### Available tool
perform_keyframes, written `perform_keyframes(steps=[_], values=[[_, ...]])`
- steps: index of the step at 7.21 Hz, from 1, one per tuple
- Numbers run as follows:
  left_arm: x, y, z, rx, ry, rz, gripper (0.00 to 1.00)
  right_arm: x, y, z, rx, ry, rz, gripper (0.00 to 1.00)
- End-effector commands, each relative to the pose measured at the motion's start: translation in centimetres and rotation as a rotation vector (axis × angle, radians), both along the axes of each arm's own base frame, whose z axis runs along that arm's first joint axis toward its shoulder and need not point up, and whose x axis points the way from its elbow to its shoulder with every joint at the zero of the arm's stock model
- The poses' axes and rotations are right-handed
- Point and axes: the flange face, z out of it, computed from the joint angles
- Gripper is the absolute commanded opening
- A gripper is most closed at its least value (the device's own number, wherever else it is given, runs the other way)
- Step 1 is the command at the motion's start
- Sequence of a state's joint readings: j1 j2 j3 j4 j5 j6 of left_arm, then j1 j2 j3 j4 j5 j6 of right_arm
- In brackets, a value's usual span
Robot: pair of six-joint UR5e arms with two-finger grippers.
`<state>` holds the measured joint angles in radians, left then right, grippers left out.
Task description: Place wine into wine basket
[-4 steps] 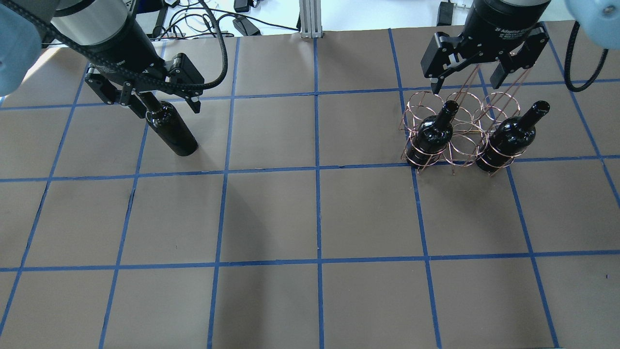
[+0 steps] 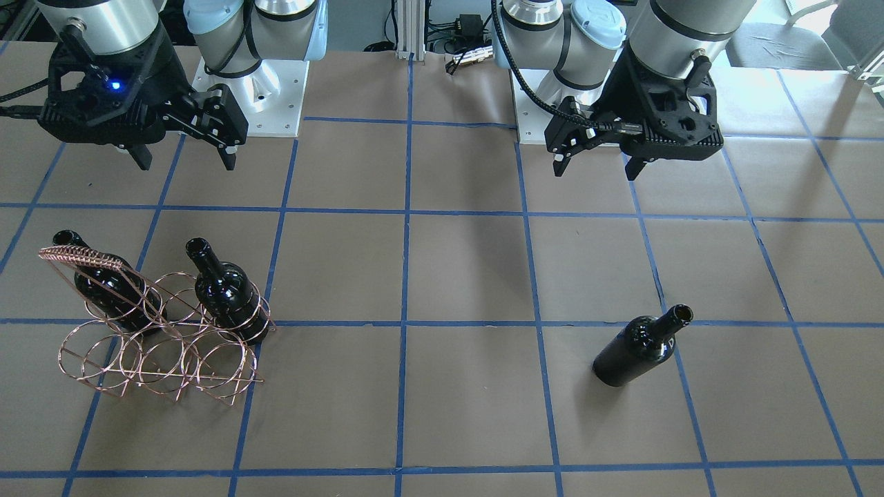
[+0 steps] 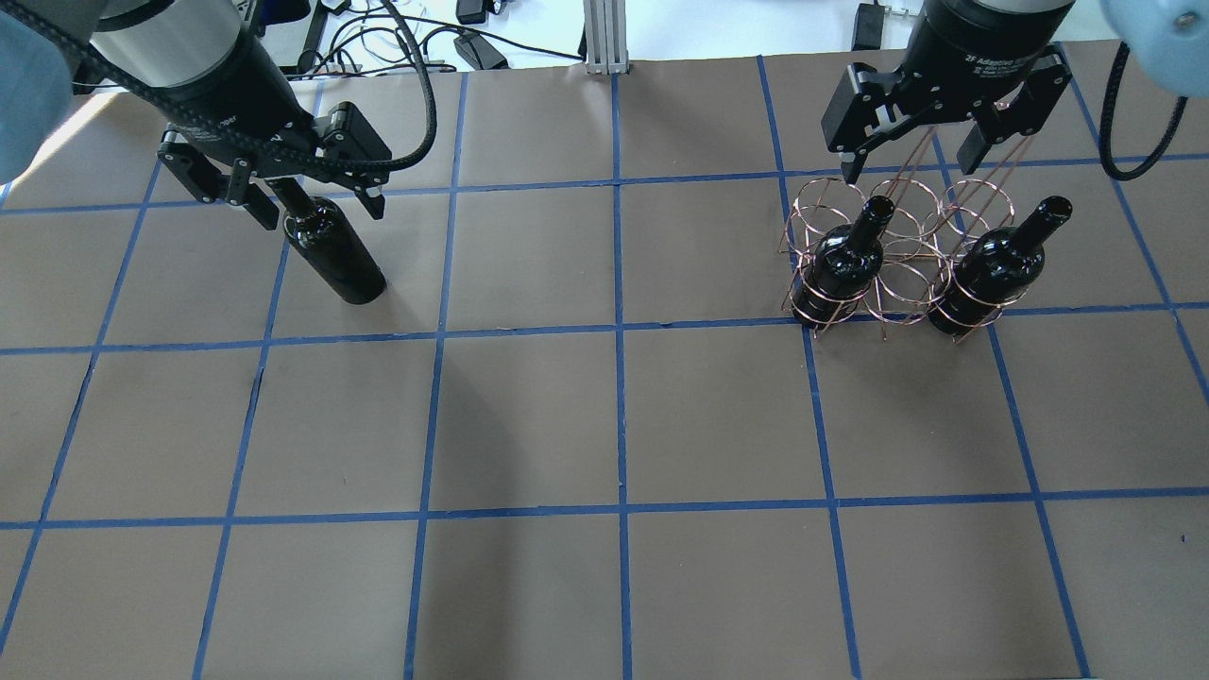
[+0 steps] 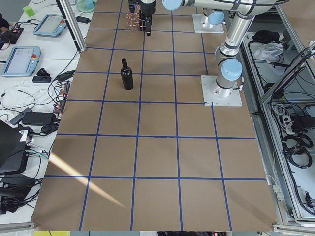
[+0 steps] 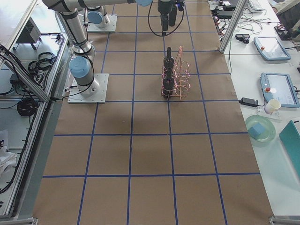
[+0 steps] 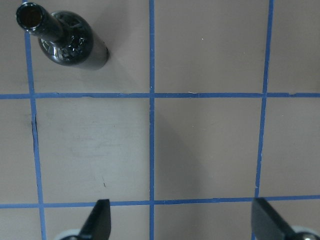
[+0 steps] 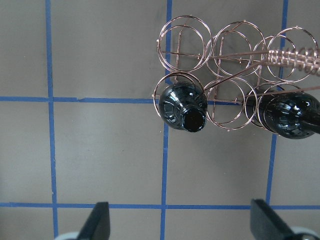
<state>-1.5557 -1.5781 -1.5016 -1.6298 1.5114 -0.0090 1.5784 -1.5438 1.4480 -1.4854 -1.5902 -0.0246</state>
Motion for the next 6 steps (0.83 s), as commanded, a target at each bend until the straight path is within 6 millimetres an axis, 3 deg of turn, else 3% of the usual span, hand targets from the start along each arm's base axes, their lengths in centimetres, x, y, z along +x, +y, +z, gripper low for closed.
perform_keyframes(steps=[1,2,3,4,6], values=[[2.0,-2.0,-0.1,-0.069,-0.014,0.033,1.00,-0.1,0.1,-0.4,0.018,0.008,0.003,1.00],[5.4,-3.4,-1.6,-0.044,-0.132,0.065,1.00,-0.1,0.1,-0.5,0.018,0.007,0.003,1.00],[10.5,-5.1,-3.7,0.002,-0.157,0.107,1.00,-0.1,0.1,-0.5,0.015,0.008,0.003,1.00],[13.0,-7.2,-6.7,0.032,-0.129,0.139,1.00,-0.2,0.3,-0.2,0.009,0.013,0.003,1.00],[13.5,-11.9,-9.7,-0.072,-0.092,0.142,1.00,-1.6,0.3,0.1,0.005,0.107,-0.002,1.00]])
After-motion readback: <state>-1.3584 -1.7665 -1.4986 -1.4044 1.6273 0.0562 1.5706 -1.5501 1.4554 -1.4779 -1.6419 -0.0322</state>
